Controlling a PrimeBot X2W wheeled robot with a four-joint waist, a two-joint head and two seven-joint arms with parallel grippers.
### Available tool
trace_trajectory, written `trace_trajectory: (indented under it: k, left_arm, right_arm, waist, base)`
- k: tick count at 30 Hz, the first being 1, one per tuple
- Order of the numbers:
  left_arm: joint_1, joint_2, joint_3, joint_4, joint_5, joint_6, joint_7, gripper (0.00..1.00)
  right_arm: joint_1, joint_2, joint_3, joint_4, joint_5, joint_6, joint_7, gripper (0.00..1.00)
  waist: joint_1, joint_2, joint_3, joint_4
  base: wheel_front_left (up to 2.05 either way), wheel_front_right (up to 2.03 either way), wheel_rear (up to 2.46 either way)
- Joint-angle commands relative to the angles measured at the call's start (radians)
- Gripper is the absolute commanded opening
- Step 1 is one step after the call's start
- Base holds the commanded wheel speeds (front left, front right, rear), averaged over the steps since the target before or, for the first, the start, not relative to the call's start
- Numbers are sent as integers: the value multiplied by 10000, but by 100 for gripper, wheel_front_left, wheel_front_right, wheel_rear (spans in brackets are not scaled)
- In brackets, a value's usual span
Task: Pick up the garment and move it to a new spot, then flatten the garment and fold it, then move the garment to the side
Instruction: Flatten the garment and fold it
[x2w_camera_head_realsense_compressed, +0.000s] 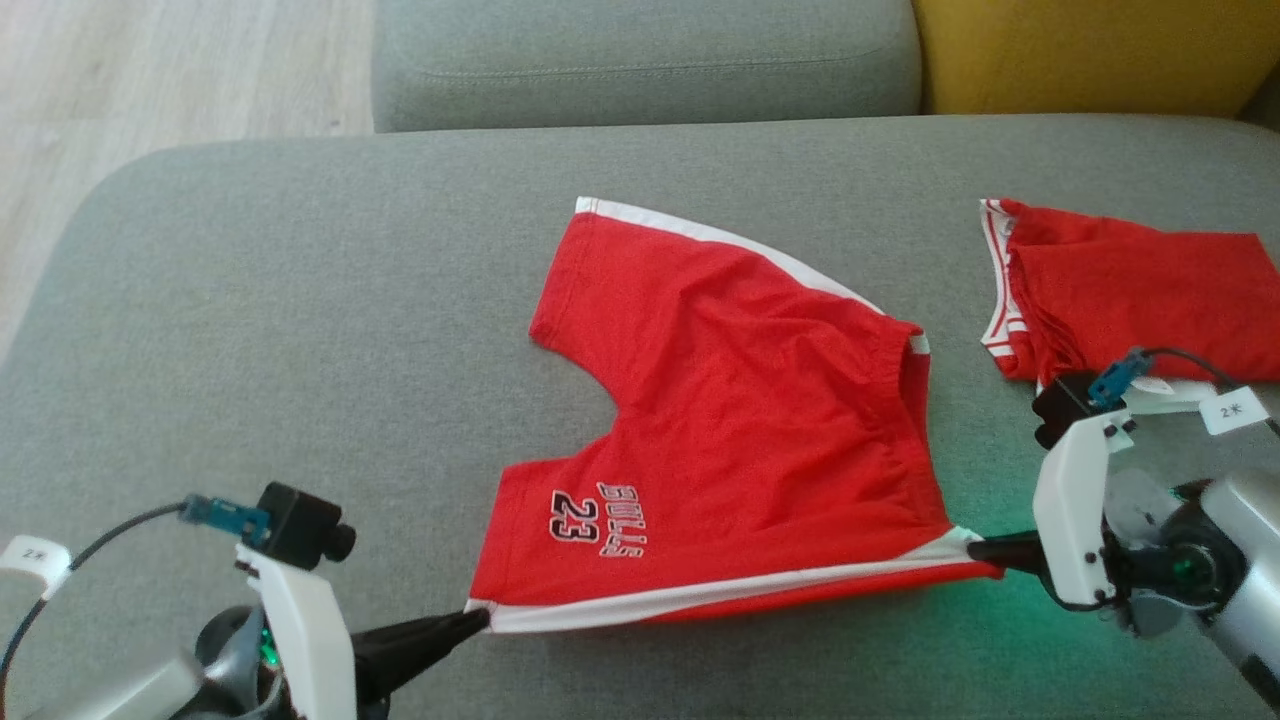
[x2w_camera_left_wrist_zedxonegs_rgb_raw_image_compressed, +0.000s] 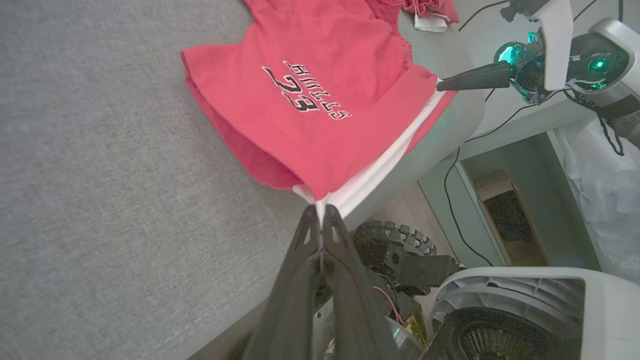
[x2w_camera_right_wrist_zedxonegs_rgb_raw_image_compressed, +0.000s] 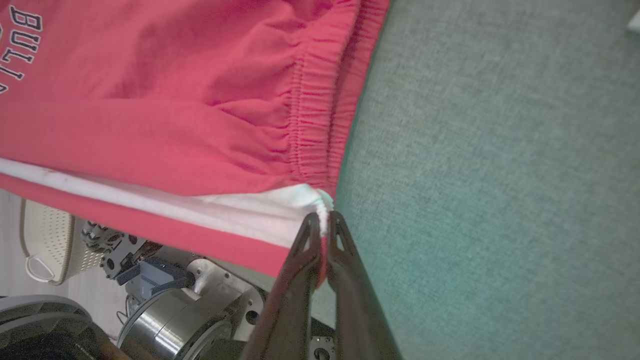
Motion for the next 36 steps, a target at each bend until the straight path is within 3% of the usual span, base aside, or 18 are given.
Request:
trace_trajectory:
  k: [1,7,19,36]
  left_arm:
    - [-432,634,574,-260,-63,17,-47,0]
    - [-1005,710,1073,-373,210,200,-410,0]
    - [-3180,249,1855,634,727,294,-307,0]
    - [-6549,-900,1477,3560,2315,89,363,0]
  right_arm:
    - [-55,-514,-288,-365,34,31,161,0]
    - [-200,-407,-1142,-1174,-202,31,418,0]
    - [-1158,1286,-2634,-1372,-1194,31,607,0]
    - [-2673,3044,-2992,-462,-2423,31,-293,0]
  waist:
    - [1,-1,19,-35]
    - [1,-1,350,-193]
    - [1,-1,1319,-780]
    - [1,-1,2859,-1729]
  base:
    - [0,0,0]
    - [0,0,0]
    - [0,0,0]
    - [0,0,0]
